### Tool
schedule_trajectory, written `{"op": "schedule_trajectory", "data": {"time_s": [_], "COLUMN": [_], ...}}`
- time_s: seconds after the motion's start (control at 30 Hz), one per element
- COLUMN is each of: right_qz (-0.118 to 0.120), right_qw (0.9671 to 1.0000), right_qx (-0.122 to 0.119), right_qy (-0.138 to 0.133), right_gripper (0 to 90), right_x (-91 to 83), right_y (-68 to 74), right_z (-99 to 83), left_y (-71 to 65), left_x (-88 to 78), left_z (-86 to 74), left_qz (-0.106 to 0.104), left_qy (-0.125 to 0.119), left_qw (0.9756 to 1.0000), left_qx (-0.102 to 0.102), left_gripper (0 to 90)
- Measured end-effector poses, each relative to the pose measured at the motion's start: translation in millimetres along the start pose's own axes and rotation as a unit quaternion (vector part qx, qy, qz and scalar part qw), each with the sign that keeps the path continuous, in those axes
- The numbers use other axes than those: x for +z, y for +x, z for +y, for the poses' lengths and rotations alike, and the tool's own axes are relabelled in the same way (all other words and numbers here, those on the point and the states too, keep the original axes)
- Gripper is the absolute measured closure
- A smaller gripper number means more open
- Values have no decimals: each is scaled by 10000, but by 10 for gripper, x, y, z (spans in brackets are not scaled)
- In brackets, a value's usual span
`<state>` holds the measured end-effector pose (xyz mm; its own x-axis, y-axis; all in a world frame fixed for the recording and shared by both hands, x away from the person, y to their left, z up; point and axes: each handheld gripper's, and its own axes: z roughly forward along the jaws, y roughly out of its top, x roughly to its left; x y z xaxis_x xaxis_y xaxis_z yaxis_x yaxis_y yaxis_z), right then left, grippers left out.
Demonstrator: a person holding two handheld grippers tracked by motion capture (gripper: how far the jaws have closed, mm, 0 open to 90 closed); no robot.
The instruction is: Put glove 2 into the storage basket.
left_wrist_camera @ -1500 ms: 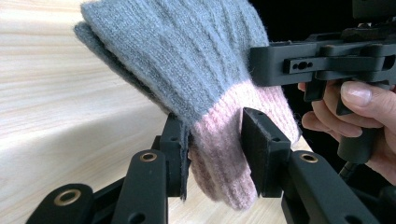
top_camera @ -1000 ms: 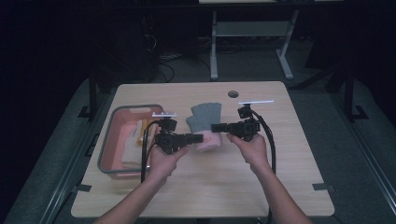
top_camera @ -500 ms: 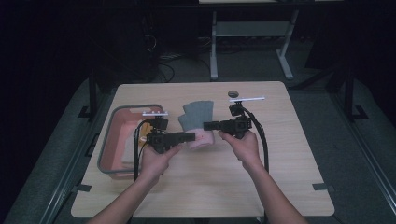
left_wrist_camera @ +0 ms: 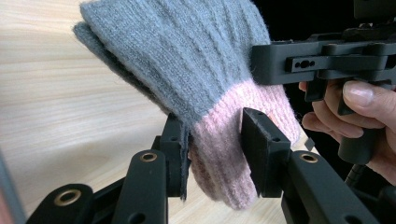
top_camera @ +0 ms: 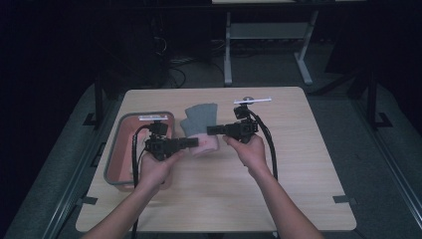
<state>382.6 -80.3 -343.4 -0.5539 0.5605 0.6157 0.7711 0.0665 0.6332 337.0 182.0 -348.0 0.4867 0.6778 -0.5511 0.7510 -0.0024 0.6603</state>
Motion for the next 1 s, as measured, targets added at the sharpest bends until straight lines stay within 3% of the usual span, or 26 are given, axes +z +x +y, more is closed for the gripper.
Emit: {"op": "schedule_trajectory", "data": {"time_s": [0.63,1.0], "right_qz": [166,368], "right_qw": [9997,9992], "right_qx": [-151,-171], "right_qy": [20,-17], "right_gripper": [724,726], "right_x": [269,536], "right_y": [204,336], "right_z": [135,206], "left_y": [186,360], "left_x": [-313,-528], "left_z": [63,88], "left_qz": [122,283], "left_qy": [-114,-120], "left_qw": [9998,9995], "left_qx": [-64,-65], "left_gripper": [629,629]}}
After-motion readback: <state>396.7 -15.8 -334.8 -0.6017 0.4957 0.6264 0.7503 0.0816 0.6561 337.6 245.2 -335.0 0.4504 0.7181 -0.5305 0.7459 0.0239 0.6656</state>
